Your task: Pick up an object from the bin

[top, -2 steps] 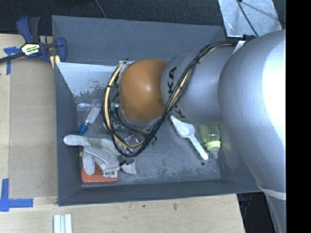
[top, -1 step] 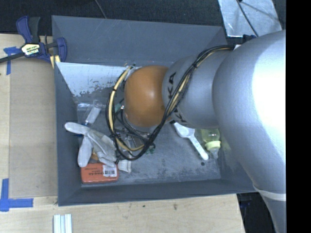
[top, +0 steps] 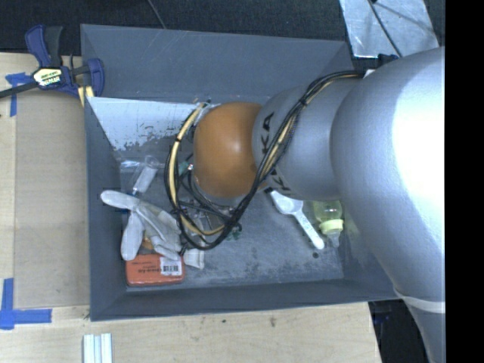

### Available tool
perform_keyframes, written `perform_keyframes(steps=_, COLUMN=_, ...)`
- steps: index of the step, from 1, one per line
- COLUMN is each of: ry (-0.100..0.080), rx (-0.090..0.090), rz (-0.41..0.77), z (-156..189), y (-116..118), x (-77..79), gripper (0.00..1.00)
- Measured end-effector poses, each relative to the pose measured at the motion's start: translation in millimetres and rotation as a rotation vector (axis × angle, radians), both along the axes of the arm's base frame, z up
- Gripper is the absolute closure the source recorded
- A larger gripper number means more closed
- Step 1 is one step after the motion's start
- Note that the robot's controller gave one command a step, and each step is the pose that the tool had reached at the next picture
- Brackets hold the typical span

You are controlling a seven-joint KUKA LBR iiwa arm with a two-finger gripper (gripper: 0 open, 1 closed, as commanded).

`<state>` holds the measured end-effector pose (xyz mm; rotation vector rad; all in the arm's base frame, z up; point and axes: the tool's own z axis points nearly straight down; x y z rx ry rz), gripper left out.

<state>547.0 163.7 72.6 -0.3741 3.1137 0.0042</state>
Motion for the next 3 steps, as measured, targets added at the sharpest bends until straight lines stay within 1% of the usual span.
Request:
perform_keyframes(steps=1, ry=0.002, rx=-0.001, rz=0.000, z=3.4, y=-0.3, x=-0.7, gripper=1.00)
perform_keyframes(steps=3, ry=0.008, rx=-0.004, rz=-0.001, z=27.1, y=-1.4, x=-2.2, gripper=1.00)
